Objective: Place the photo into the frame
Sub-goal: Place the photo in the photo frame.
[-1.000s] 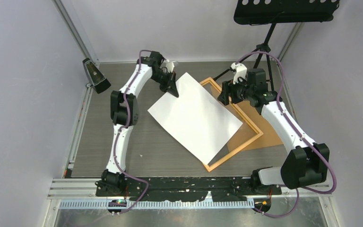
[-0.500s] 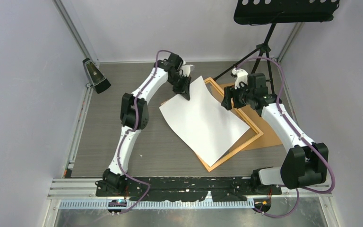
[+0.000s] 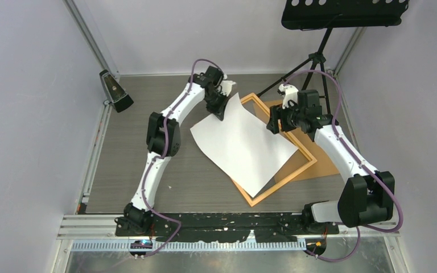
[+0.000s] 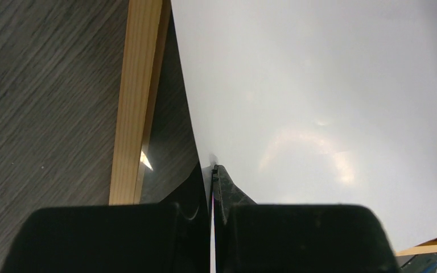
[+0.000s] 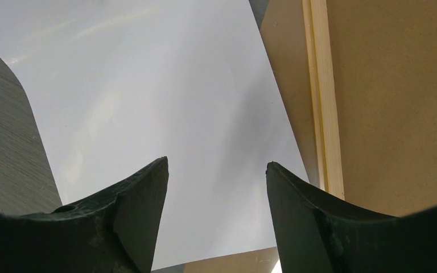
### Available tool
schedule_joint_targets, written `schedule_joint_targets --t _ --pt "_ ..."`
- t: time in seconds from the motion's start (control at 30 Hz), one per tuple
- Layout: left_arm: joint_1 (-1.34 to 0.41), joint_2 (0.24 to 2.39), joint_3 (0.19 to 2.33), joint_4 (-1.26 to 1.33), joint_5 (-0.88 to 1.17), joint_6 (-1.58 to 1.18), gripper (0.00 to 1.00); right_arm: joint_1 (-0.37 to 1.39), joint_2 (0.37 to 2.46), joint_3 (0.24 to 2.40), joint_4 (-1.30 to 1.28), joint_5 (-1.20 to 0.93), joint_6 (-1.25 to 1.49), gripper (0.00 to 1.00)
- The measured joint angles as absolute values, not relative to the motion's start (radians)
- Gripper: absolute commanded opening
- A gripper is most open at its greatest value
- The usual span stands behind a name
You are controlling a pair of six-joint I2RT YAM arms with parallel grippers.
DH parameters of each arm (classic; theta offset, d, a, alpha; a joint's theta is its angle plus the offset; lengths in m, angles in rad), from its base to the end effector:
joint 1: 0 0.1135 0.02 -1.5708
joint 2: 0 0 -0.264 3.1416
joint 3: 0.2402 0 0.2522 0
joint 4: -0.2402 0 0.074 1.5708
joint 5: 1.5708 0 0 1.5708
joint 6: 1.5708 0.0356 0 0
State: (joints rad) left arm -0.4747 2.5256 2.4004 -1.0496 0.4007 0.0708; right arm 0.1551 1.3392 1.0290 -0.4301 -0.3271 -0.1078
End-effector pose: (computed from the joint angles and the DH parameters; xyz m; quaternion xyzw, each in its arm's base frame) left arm 0.4626 -0.2533 0.1965 0.2965 0.9148 -0.2298 0.1497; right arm 0.2853 0.0562 0.2802 -0.1834 0.8864 0.1584 0.3944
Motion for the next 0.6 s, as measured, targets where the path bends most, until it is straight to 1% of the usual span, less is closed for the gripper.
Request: schedule_joint_targets --t 0.3,0.6 --pt "-0.564 2.524 2.401 -1.021 0.346 0.157 0.00 0.155 1.339 1.011 -0.420 -0.327 -0.108 0.70" --pt "-0.582 2.524 2.401 -0.961 0.305 0.084 0.00 0.146 1.338 0.998 -0.419 -0.324 -0.108 0.70"
